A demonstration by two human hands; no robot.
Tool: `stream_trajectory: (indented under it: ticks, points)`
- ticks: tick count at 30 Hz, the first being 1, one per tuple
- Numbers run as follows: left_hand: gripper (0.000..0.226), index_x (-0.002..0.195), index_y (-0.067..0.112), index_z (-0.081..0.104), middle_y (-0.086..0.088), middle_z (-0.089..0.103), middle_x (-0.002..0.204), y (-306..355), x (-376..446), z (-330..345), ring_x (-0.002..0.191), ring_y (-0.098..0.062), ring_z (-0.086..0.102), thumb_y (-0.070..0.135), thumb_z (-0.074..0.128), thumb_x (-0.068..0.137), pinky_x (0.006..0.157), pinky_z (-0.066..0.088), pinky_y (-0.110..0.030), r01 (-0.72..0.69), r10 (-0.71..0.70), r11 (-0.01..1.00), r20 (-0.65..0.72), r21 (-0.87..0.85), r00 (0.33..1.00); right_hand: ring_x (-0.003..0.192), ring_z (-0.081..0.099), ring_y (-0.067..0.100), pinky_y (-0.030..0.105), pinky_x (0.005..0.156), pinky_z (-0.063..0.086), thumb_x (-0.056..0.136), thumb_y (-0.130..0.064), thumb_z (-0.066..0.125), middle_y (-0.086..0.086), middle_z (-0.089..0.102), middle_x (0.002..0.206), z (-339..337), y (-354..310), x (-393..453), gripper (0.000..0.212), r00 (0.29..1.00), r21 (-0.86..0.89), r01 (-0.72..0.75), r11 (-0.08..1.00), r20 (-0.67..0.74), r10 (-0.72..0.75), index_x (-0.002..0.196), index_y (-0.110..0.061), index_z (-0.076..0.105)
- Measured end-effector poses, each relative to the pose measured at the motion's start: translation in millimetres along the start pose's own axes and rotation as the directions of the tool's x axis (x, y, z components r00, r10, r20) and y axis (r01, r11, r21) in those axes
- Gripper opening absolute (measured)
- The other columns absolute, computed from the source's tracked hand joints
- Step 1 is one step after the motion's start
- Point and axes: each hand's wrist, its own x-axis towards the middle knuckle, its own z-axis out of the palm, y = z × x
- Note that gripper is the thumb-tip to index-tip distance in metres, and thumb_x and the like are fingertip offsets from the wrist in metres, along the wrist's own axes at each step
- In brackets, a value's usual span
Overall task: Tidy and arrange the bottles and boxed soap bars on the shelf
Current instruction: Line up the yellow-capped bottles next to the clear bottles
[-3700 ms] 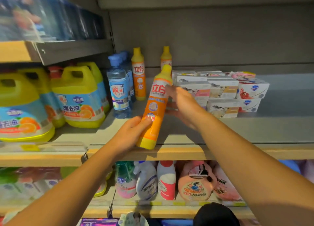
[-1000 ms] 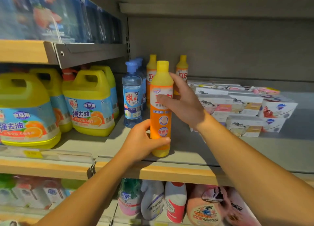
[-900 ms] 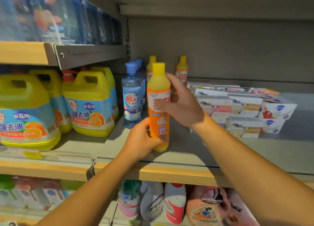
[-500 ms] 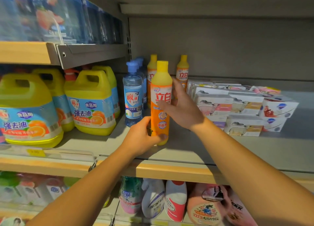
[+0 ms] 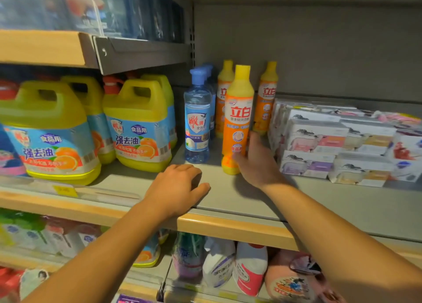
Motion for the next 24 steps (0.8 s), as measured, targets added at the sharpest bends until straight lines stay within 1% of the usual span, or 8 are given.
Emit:
stream_trajectory:
  ticks: [3,6,8,13,18,24]
  points:
    - [0.053,0.109,0.029,0.058,0.01,0.06,0.113,-2,0,2,0.105,-0.017,0.049,0.069,0.033,0.084,0.089,0.048,-0.041,0.005,-0.005,1.0,0.01,-0.004,1.0,0.123,0.055,0.032,0.038,0.099,0.042,0.094,-0.022,0.06,0.01,0.055,0.138,7,5,26,0.047,0.999,-0.028,-0.052,0.998,-0.008,0.052,0.135,-0.013,0.039]
    - [0.063,0.111,0.032,0.057,0.011,0.059,0.117,-3,1,4,0.107,-0.016,0.049,0.074,0.025,0.076,0.088,0.047,-0.038,0.023,-0.023,0.999,0.001,-0.023,1.0,0.127,0.051,0.031,0.04,0.104,0.04,0.094,-0.019,0.061,0.01,0.052,0.141,18,9,50,0.051,0.998,-0.012,-0.06,0.998,-0.018,0.06,0.138,-0.011,0.038]
    - [0.065,0.113,0.034,0.055,0.012,0.058,0.12,-4,3,6,0.108,-0.015,0.048,0.075,0.022,0.074,0.087,0.045,-0.036,0.026,-0.027,0.999,-0.012,-0.027,1.0,0.128,0.05,0.029,0.041,0.105,0.04,0.093,-0.018,0.062,0.009,0.05,0.143,27,10,62,0.054,0.997,0.006,-0.068,0.998,-0.025,0.068,0.14,-0.012,0.036]
    - [0.065,0.123,0.038,0.049,0.013,0.05,0.13,-6,6,7,0.117,-0.016,0.044,0.075,0.022,0.076,0.091,0.039,-0.04,0.023,-0.023,1.0,0.015,-0.007,1.0,0.127,0.051,0.028,0.04,0.104,0.041,0.092,-0.02,0.066,0.009,0.051,0.141,46,10,86,0.057,0.996,-0.034,-0.075,0.997,-0.06,0.073,0.141,-0.013,0.038]
    - [0.066,0.128,0.039,0.046,0.013,0.047,0.133,-6,6,7,0.12,-0.017,0.042,0.075,0.022,0.077,0.093,0.038,-0.042,0.029,-0.028,1.0,0.032,-0.008,0.999,0.128,0.051,0.028,0.043,0.107,0.042,0.092,-0.023,0.065,0.007,0.052,0.14,53,10,104,0.056,0.995,-0.069,-0.091,0.993,-0.038,0.089,0.141,-0.016,0.038]
    - [0.059,0.128,0.039,0.044,0.013,0.045,0.133,-6,6,7,0.122,-0.018,0.04,0.073,0.03,0.082,0.095,0.037,-0.043,0.032,-0.032,0.999,0.037,-0.011,0.999,0.127,0.051,0.029,0.046,0.107,0.043,0.092,-0.024,0.066,0.007,0.052,0.139,58,9,111,0.055,0.992,-0.081,-0.108,0.991,-0.071,0.102,0.14,-0.017,0.039]
